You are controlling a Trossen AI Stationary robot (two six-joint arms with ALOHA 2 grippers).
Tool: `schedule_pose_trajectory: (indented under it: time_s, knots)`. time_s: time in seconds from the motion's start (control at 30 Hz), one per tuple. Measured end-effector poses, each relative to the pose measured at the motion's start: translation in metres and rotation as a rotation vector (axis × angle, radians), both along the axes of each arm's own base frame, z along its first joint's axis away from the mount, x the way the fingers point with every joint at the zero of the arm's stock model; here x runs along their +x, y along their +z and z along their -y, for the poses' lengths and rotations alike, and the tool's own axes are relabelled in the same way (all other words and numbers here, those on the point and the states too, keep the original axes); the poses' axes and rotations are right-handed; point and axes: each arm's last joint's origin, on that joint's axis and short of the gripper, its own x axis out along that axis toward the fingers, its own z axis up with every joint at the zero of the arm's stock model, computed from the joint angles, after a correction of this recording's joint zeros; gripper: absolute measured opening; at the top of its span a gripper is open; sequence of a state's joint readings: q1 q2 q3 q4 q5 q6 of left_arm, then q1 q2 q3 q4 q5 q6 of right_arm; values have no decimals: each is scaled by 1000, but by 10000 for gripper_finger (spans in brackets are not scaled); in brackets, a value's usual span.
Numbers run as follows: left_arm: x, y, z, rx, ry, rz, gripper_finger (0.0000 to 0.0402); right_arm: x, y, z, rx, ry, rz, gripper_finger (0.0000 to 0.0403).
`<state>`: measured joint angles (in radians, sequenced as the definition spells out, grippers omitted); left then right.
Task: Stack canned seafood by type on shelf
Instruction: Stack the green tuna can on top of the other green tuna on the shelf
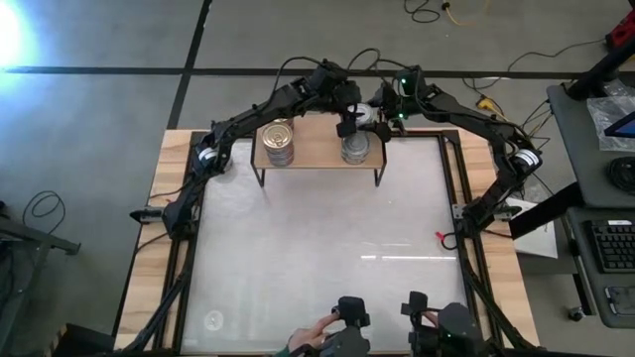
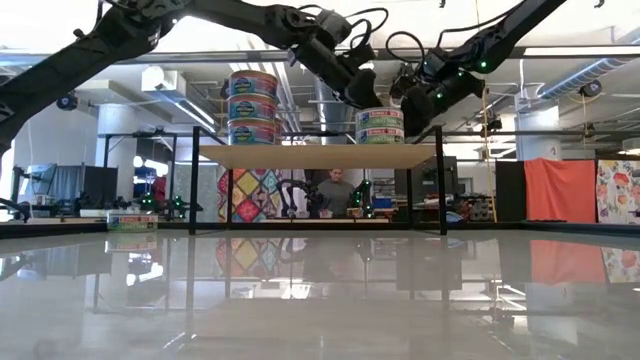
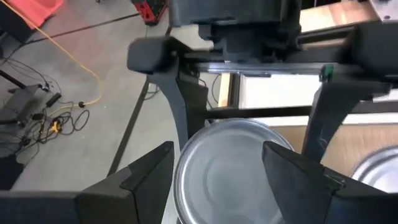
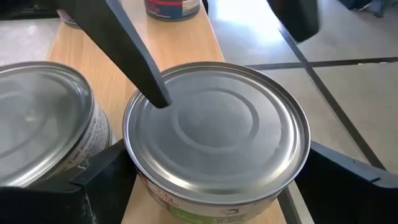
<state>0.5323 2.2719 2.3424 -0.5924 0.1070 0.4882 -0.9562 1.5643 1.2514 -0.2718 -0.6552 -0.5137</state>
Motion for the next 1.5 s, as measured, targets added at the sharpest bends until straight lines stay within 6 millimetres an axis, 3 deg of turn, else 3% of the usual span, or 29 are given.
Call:
schedule_pose_trajectory:
  time_s: [0.43, 1.2, 1.5]
  knots:
    - [6, -12, -3, -20, 18, 28, 229, 2, -3, 0, 6, 10, -5, 363]
    - [2, -6, -2, -22, 36, 8, 229, 11, -10, 0, 14, 45, 7, 364]
    - [7, -21, -4, -53, 45, -14, 229, 13, -11, 0, 14, 49, 7, 376]
